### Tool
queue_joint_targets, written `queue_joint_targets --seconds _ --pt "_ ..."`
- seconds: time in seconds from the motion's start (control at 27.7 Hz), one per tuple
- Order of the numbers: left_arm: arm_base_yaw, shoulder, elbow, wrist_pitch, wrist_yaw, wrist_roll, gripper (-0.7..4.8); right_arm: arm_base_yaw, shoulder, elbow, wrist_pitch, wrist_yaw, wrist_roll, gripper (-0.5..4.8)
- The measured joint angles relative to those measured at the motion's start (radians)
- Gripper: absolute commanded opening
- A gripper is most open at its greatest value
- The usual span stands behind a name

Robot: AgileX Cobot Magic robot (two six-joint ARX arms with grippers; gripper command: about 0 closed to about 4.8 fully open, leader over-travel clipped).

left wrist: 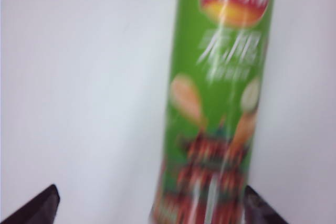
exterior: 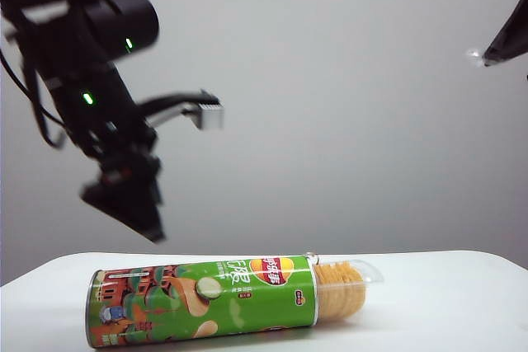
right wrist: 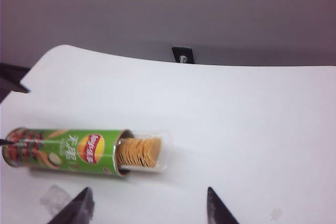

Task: Pick up the green tub of chips from the desk, pull out the transparent container with the chips inside partially, and then place the chips back on the desk.

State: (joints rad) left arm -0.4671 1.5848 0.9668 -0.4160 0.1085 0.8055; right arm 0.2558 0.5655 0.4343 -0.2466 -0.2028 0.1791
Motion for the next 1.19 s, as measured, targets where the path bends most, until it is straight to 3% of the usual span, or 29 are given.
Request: queue_joint_targets --seconds 0.04,0.11,0.32,0.58,0.72,0.87,1.01,1.08,1.19 --pt "0.000 -0.034 0.000 -0.028 -0.028 -0.013 4.79 0.000 -0.005 0.000 -0.002 -0.003 0.009 2.60" --pt "0.000 -0.166 0.000 -0.093 -0.109 -0.063 4.79 0.000 -0.009 0.002 -0.027 -0.020 0.027 1.64" --pt "0.007 -0.476 0.000 -0.237 -0.190 -0.206 4.79 0.000 -0.039 0.000 -0.105 -0.004 0.034 0.49" --pt "0.123 -0.828 -0.053 -0.204 -0.199 -0.344 4.34 -0.002 -0.225 0.002 0.020 0.106 0.034 0.11" --pt "0.214 -1.120 -0.196 -0.119 -0.206 -0.389 4.22 -0.003 -0.330 0.003 0.013 0.179 0.034 0.10" --pt "0.241 -1.382 -0.350 0.028 -0.206 -0.422 3.26 -0.003 -0.393 -0.002 -0.004 0.255 0.019 0.08" --pt "0.241 -1.555 -0.483 0.040 -0.206 -0.492 3.07 -0.003 -0.426 -0.098 0.078 0.274 0.014 0.08" --pt "0.241 -1.578 -0.512 0.040 -0.217 -0.528 2.80 -0.003 -0.437 -0.140 0.113 0.275 0.024 0.08" --pt "0.241 -1.575 -0.551 0.065 -0.225 -0.567 1.90 -0.003 -0.456 -0.203 0.164 0.274 0.045 0.08"
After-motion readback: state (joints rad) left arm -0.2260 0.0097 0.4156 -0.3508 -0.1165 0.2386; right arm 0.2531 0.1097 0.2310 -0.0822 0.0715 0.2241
